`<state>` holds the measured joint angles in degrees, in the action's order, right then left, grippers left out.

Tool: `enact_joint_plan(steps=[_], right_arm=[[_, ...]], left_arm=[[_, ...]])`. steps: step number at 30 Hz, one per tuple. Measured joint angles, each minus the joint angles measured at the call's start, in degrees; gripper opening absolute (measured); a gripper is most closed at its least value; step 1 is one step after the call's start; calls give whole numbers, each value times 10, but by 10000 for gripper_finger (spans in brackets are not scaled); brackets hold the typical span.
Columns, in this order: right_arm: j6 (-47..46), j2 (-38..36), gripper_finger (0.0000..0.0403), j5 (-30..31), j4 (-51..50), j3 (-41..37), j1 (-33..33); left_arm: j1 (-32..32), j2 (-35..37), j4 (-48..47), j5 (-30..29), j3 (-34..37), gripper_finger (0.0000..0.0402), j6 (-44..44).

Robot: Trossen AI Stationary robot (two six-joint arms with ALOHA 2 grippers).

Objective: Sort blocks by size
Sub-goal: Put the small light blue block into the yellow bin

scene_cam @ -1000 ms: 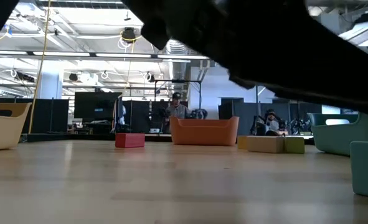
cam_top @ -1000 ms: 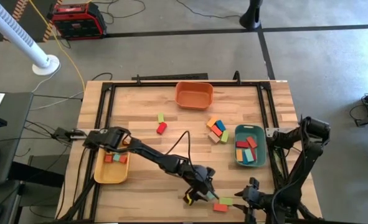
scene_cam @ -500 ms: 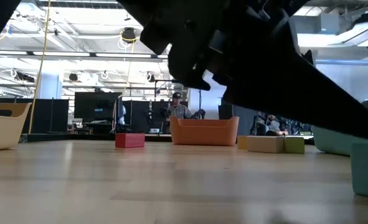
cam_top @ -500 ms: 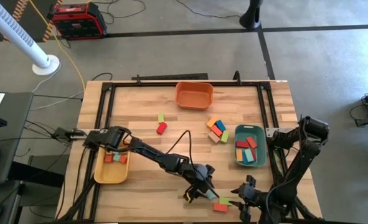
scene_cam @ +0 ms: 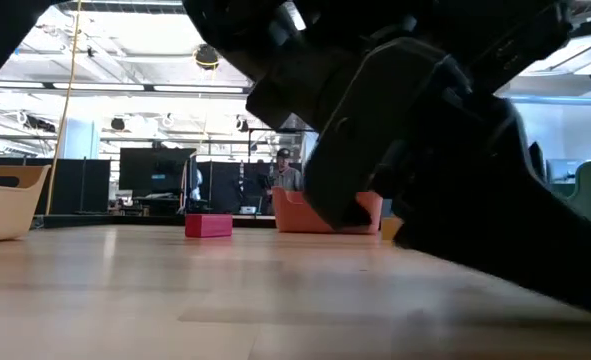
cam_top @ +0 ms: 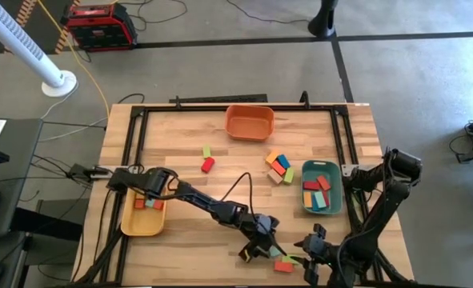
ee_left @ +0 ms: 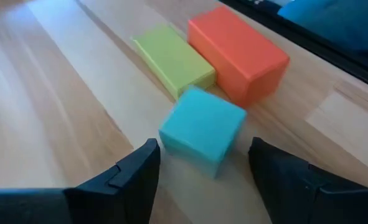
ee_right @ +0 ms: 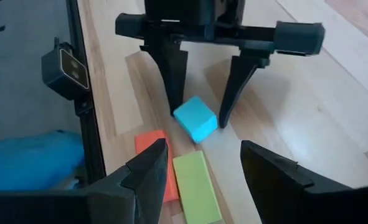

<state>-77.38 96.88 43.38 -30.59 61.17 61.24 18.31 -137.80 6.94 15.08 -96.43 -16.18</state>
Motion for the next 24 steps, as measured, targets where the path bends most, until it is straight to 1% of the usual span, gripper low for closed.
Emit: enact_joint_plan(steps=[4, 11, 17, 21, 24], right_arm=[[0, 0, 230, -1, 0, 0, 3], [8, 0, 230, -1, -2, 0, 6], [14, 0, 230, -1, -2, 0, 0], [14, 0, 230, -1, -2, 0, 1], [14, 0, 230, -1, -2, 0, 1]], left_arm=[[1, -2, 9, 0, -3, 235, -2], [-1, -3, 26, -11, -2, 231, 30], [-1, -2, 47, -12, -2, 183, 18], [-1, -2, 43, -12, -2, 149, 0], [-1, -2, 41, -11, -2, 132, 0]])
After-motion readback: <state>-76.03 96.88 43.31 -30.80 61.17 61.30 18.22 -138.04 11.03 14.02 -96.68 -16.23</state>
